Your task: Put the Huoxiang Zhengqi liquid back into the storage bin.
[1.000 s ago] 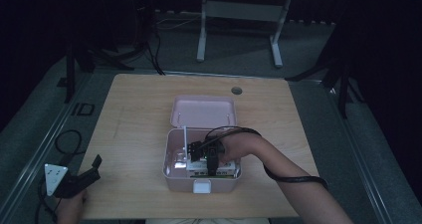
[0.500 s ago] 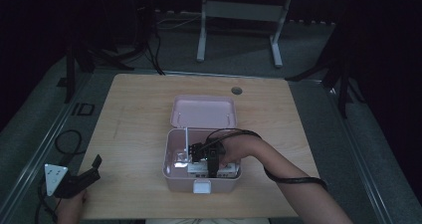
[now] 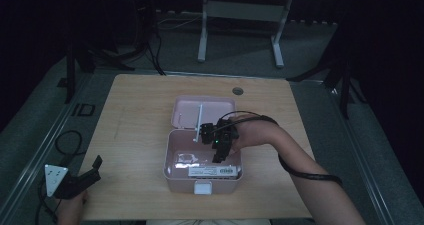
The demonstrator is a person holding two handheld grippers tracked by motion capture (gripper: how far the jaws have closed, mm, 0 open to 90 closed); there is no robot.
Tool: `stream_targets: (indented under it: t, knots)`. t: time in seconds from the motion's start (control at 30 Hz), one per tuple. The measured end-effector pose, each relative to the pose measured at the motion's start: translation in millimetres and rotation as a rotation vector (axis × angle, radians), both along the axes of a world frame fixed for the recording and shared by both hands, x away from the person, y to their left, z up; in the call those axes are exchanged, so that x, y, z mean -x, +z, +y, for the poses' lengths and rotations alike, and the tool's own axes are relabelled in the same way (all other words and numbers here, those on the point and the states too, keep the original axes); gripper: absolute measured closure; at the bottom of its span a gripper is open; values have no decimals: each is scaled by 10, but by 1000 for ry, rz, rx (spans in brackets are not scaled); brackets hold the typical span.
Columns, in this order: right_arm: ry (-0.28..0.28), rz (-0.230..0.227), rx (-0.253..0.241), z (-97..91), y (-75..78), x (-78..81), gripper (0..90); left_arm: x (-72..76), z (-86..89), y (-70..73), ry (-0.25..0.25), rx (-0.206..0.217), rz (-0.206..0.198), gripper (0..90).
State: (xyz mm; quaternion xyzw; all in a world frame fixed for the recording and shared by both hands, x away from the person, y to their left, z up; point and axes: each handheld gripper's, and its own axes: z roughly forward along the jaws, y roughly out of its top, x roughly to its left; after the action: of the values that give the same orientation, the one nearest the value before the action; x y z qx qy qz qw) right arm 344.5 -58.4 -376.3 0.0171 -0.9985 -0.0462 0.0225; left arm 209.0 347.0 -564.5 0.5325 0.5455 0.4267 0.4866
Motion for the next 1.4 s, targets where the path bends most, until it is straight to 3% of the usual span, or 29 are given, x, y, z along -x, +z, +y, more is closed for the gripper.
stream_targets:
  t: [0.2,0.27,0.37,0.53,0.63,0.8,0.97,1.17,1.4]
  knots:
    - [-54,-32,-79,-286,246,-63,477,1,-1,0,1,-1,-1,26]
    - [-78,-45,-105,-393,279,-93,424,0,-1,0,1,-1,-1,26]
    - [-106,-61,-125,-500,298,-119,379,1,0,0,2,-1,0,26]
    - [-193,-32,-190,-805,280,-226,169,-2,-1,0,2,-1,2,26]
    - [-216,-18,-225,-945,233,-277,127,-1,-1,0,2,0,0,26]
    - [-233,-31,-274,-1154,56,-359,132,0,-1,0,2,0,0,26]
    - [-275,-17,-272,-1325,-213,-428,132,-1,-1,0,2,-1,0,26]
    - [-347,-32,-288,-1483,-575,-507,132,0,0,0,1,0,0,26]
    - [-454,-101,-366,-1631,-994,-560,128,2,1,0,1,-1,0,26]
